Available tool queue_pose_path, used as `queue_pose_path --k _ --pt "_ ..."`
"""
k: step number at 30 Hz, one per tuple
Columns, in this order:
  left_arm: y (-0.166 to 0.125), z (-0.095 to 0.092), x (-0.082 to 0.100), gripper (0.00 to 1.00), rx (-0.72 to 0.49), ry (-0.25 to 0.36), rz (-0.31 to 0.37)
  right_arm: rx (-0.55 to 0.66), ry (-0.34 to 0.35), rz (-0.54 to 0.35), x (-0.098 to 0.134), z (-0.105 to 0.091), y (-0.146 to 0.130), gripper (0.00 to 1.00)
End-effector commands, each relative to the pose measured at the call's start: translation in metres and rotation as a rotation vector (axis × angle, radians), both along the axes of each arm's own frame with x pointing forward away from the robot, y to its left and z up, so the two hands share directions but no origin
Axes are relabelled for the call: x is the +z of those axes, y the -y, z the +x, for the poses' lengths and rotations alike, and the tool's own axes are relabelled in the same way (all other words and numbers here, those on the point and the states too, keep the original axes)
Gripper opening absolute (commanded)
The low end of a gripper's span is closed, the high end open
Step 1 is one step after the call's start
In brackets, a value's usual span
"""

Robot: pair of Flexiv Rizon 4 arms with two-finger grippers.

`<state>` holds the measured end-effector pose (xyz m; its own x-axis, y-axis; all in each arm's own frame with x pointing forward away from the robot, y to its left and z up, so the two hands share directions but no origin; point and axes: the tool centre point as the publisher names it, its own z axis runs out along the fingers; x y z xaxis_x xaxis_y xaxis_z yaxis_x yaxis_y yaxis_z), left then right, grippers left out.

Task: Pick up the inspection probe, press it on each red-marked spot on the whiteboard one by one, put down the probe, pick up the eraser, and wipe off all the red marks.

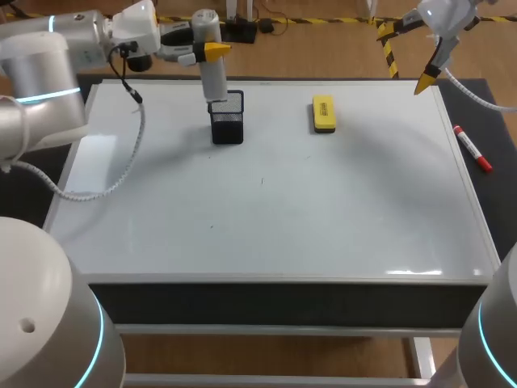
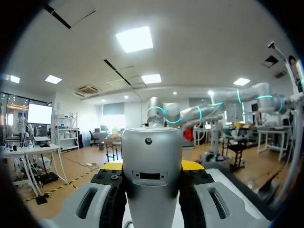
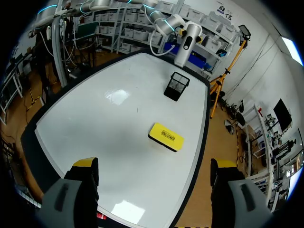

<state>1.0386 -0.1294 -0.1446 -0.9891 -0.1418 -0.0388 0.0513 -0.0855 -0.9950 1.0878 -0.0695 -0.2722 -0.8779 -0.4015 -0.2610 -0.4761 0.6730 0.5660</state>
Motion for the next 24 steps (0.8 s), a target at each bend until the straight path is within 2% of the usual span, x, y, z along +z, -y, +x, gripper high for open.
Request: queue_pose_path --k 1,9,24 --pt "0.006 0.023 -0.011 0.00 -0.110 0.003 -0.002 0.003 -0.002 -0.004 0.001 0.001 0.001 1.00" --pt "0.011 0.033 -0.026 0.00 -0.139 -0.011 -0.003 0.003 -0.002 -0.004 0.001 0.001 0.001 1.00" --pt "0.014 0.030 -0.047 0.00 -0.184 0.000 0.012 0.003 -0.002 -0.004 0.001 0.001 0.001 1.00"
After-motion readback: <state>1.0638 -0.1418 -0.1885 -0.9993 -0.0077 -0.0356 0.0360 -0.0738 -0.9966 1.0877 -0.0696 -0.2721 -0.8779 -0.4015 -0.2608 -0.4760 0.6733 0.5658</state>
